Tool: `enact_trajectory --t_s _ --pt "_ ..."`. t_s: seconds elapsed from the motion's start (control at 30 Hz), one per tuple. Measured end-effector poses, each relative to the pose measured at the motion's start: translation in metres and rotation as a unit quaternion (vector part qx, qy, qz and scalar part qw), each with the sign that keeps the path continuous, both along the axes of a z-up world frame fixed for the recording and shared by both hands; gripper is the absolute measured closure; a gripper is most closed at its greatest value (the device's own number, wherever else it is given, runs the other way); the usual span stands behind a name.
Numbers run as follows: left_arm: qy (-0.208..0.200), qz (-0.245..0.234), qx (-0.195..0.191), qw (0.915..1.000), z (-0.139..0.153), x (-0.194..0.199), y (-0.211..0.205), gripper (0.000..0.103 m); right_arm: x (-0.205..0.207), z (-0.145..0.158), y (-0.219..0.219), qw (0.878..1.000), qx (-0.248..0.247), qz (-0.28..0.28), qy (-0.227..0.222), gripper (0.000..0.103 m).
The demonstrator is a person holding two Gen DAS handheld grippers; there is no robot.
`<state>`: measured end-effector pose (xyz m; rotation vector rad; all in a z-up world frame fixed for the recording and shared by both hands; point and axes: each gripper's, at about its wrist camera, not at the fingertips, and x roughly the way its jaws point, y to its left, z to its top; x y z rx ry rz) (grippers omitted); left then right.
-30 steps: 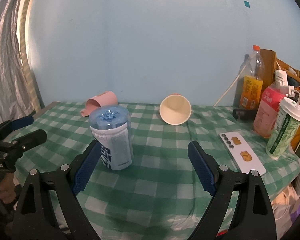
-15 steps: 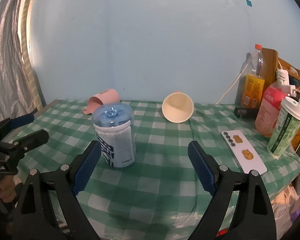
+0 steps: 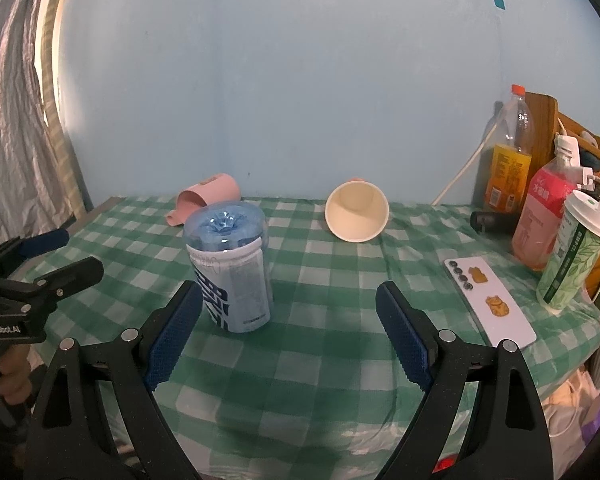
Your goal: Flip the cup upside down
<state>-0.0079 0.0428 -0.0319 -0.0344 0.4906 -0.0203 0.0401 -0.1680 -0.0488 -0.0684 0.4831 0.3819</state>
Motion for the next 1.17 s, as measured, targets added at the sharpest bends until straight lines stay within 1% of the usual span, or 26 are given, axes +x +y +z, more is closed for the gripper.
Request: enact_trajectory --t_s 0.23,0.63,0.9,1.17 --pt "-0.002 -0.003 0.003 1.0000 0.0004 -0.0003 -0.0023 0.000 0.0002 0.0008 -0.0006 1.000 0.003 -0.001 0.000 0.016" --pt "0.013 -0.002 0.004 0.9999 -0.0035 0.0039 -0.0016 0.000 0.0018 -0.0010 -0.0006 1.000 0.000 -0.001 0.005 0.016" --pt "0.006 -0.007 0.003 1.0000 -0.0025 0.0015 -0.0011 0.000 0.0018 -0.0014 -0.0002 1.000 -0.001 -0.001 0.004 0.016" --pt "0.008 -0.009 0.002 0.9999 -0.0016 0.0017 -0.0026 0.000 0.0007 -0.0027 0.0001 1.000 -0.001 0.001 0.004 0.016"
